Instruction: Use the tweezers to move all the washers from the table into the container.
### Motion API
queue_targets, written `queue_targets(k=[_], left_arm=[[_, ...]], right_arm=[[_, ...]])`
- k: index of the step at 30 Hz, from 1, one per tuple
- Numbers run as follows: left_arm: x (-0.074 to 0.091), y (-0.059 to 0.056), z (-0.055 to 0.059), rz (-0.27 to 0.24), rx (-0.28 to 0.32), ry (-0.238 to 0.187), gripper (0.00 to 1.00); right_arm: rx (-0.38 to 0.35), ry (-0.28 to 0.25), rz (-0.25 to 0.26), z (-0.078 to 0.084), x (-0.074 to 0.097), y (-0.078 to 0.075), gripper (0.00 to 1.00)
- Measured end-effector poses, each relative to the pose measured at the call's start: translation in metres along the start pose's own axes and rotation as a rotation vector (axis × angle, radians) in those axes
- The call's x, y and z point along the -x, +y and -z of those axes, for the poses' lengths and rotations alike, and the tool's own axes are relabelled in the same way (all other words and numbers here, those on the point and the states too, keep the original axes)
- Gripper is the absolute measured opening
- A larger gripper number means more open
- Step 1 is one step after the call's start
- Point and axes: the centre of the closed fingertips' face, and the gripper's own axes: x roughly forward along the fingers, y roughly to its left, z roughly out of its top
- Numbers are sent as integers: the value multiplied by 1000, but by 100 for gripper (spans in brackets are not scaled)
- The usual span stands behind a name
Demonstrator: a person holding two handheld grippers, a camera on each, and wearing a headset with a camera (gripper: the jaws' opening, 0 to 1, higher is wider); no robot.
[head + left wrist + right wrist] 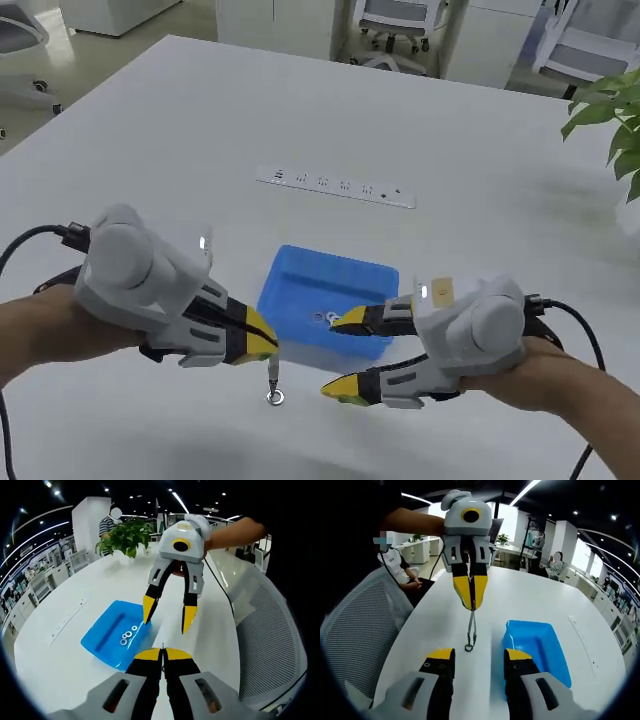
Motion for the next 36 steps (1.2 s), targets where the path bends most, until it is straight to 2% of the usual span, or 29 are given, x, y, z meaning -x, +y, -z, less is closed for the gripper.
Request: queue_targets(k=[21,28,36], left_arm=[[-2,-3,-3,18,-19,12,5],[-2,-2,-2,19,-21,12,5],[-1,-1,0,23,-18,13,5]], right_arm=[[83,28,-145,-6,-48,13,21],[97,28,-172,-10,-57,14,14],[114,39,-187,-9,-59,15,10]])
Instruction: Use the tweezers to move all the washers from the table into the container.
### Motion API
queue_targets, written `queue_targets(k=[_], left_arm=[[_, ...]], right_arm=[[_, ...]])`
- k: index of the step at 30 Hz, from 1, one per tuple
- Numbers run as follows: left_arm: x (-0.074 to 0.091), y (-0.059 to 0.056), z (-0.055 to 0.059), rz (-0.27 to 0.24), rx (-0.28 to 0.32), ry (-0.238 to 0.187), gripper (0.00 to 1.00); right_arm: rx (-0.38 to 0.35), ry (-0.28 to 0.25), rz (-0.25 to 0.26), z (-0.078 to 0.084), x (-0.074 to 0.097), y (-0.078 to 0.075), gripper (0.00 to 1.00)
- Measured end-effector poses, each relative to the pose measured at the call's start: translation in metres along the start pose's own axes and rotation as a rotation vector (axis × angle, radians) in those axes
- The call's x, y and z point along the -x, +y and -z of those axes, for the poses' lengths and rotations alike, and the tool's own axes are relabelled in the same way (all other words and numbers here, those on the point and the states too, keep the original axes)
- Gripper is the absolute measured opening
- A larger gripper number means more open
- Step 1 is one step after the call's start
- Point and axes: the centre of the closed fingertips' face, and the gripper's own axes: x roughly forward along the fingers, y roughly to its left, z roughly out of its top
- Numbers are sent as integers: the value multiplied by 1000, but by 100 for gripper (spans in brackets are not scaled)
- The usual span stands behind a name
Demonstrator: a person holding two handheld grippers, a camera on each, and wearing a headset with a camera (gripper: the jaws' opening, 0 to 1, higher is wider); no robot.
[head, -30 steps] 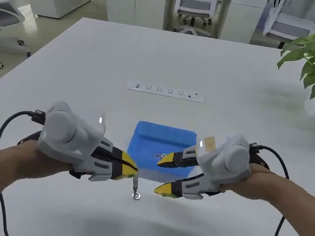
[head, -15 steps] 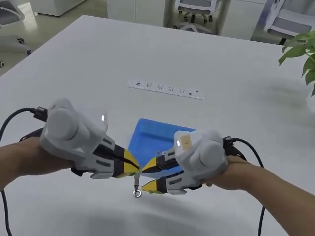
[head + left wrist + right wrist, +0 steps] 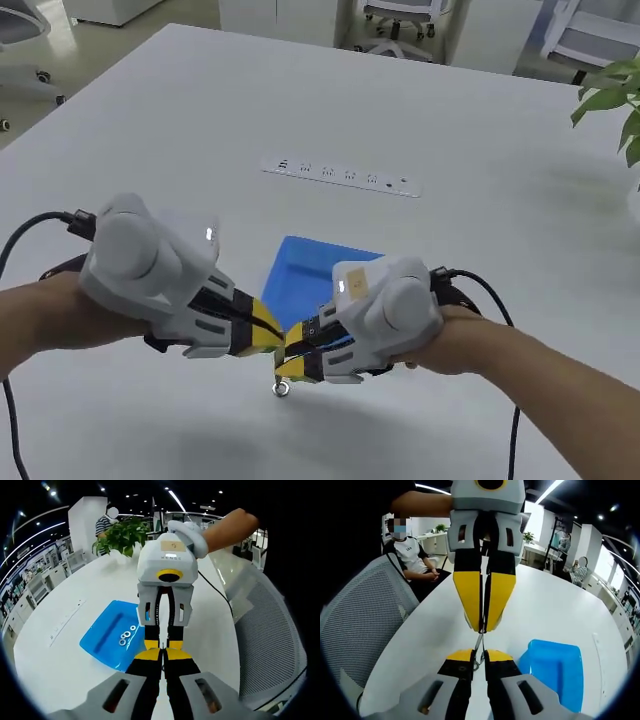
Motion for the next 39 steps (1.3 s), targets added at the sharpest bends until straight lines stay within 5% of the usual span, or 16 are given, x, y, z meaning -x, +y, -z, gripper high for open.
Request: queue_targets(k=[24,29,39], left_arm=[[2,0,2,4,3,4,6],[5,-1,3,4,22,-13,15],[13,-1,-1,-47,109,-119,48]], right_arm=[[-14,11,14,-2,2,0,7],[-18,1,22,-7,7,-1,7],[-18,-8,26,-17,15,-4,7]])
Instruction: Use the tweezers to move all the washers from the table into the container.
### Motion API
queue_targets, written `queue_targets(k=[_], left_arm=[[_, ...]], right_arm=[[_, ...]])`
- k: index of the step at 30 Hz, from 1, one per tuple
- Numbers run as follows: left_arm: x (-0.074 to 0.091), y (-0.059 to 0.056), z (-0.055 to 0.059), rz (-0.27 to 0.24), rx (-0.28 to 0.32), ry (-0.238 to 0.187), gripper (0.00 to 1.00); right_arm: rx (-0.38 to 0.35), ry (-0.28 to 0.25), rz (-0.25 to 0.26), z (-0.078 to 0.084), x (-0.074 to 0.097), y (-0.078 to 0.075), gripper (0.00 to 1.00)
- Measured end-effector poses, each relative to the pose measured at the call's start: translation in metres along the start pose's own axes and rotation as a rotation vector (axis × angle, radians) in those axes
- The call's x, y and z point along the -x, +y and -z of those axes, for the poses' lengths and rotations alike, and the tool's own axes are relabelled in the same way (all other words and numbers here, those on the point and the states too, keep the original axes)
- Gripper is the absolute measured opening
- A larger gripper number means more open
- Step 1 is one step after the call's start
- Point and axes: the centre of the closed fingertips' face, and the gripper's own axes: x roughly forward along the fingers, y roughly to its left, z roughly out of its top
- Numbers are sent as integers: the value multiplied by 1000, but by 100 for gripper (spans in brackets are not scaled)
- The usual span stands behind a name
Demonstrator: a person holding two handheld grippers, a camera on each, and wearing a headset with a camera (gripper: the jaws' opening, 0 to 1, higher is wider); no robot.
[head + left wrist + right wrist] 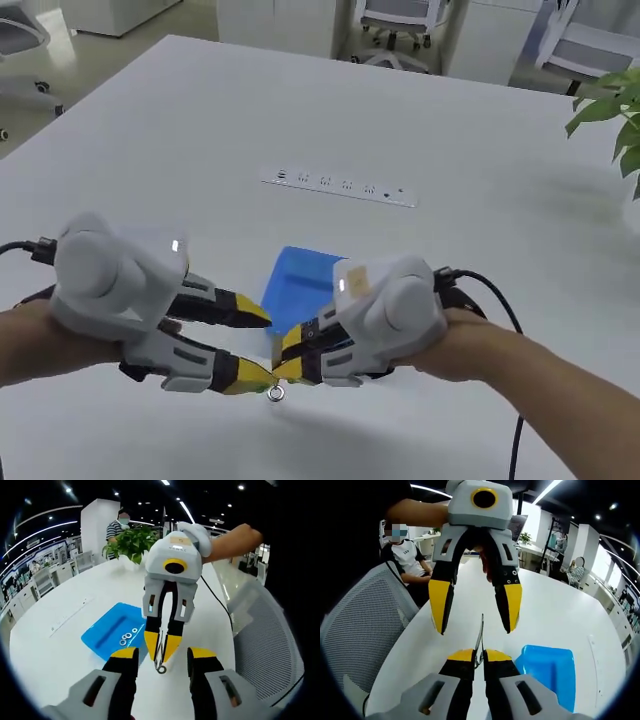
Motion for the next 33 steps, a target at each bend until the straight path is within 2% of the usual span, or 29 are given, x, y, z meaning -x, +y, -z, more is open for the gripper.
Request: queue_targets(k=[4,9,20,31,33], left_arm=[[2,1,-1,-24,25,-24,60],[7,2,-4,-50,52,-62,68],[11,1,0,-80,116,-78,84],[16,4,-5,-117,128,-118,99],[16,4,-5,-116,128,-118,99]], right_arm=[[-9,-2,5,-4,5,-3,7],[-26,-5,15,-8,14,-7,7],[-77,-4,44,-16,34,-20,8],[-90,-15,92,-19,52,-44,8],[-90,-16,100,-18,54,-48,8]])
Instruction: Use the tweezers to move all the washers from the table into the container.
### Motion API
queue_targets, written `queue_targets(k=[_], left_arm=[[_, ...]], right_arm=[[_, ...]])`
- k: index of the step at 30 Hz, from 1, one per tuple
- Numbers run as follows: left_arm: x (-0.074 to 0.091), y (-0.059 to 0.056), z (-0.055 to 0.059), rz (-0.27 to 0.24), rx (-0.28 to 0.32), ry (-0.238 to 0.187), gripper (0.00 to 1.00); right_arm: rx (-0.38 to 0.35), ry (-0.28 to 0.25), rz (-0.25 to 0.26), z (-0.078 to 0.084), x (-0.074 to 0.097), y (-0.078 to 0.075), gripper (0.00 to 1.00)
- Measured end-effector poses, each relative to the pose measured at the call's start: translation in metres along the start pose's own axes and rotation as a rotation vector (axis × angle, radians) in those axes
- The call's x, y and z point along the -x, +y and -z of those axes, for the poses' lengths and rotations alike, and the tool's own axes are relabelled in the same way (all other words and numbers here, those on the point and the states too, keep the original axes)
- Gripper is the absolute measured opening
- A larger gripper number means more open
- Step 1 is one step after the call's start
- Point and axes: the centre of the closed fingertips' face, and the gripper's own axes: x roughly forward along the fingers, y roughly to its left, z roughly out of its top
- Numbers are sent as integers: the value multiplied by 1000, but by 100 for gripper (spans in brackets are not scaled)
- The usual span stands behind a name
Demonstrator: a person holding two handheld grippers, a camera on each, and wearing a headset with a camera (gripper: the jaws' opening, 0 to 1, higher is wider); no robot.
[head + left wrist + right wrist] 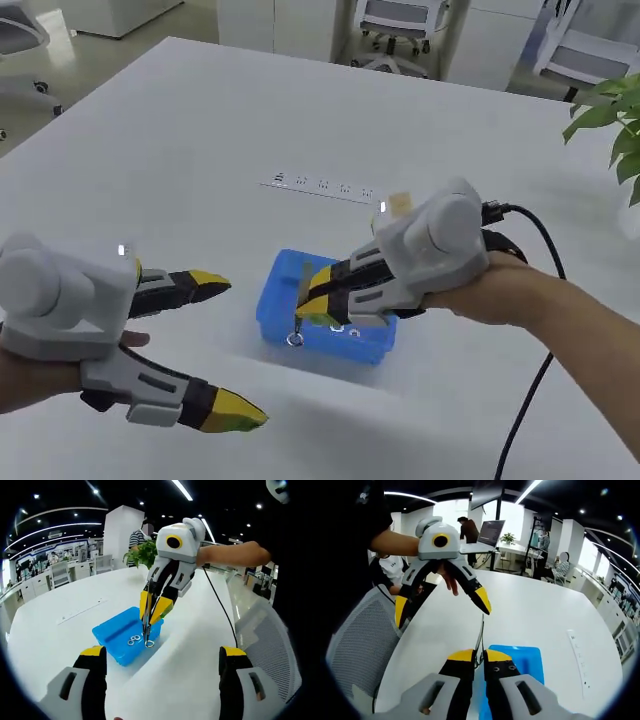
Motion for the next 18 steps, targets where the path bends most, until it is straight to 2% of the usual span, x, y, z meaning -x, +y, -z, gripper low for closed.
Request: queue_targets(k=[10,18], left_arm=[[0,2,-1,-1,7,-5,99],[0,6,-2,-3,5,-5,99]], right_arm=[[2,-3,31,4,4,-23,8],[8,11,51,18,0,-38,8]])
